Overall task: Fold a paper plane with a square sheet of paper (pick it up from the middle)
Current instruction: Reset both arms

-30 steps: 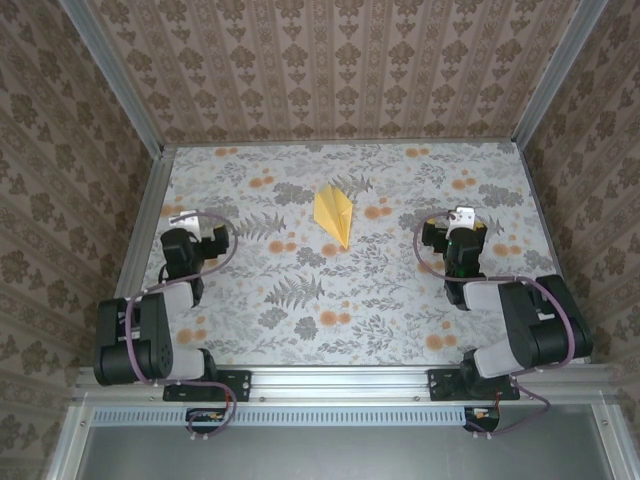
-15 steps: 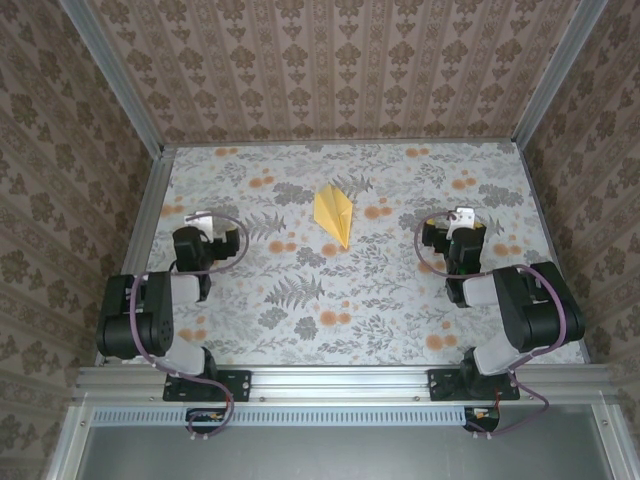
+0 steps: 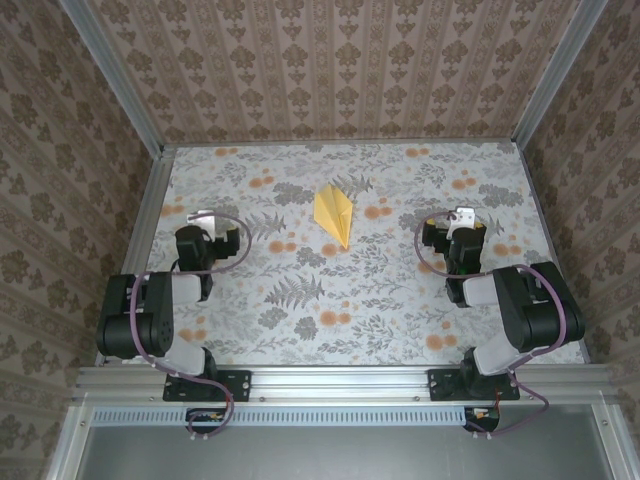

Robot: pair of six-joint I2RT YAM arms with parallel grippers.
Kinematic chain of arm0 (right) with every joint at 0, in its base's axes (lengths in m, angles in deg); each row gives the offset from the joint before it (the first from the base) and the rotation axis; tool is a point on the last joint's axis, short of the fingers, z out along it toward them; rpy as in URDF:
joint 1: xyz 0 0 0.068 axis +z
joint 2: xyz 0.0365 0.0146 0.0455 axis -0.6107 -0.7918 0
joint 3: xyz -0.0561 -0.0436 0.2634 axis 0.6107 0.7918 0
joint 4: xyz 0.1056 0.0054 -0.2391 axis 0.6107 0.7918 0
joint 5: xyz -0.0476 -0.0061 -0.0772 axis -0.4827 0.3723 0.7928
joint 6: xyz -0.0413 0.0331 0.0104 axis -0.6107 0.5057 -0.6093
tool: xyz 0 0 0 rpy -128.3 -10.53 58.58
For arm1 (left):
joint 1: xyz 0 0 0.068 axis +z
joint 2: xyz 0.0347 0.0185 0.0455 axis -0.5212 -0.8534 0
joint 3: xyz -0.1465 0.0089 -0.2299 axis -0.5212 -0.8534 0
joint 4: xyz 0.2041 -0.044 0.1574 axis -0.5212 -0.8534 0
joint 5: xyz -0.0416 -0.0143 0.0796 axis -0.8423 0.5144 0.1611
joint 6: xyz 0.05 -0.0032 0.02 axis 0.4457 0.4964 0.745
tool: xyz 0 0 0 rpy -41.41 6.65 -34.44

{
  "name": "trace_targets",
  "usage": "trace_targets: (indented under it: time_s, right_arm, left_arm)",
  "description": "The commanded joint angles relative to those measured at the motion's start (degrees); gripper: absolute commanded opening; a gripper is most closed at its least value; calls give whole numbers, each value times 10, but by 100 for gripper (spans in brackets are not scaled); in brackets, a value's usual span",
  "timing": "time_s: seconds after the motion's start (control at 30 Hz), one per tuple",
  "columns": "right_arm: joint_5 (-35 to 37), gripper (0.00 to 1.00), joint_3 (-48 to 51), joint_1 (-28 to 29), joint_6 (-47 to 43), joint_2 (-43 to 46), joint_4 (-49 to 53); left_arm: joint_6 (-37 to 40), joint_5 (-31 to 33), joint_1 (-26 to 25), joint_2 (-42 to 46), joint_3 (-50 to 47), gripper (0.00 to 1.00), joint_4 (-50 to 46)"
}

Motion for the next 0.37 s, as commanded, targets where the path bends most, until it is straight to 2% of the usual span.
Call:
trace_targets:
  time_s: [0.0,0.33]
  right_arm:
    - [-7,100,-13,-2,11,-3,-3]
    - [-8,100,-10,-3,10,-1,-8]
  left_arm:
    - [14,1,-2,-6,16,100,11]
    - [15,-3,-2,-6,15,100,10]
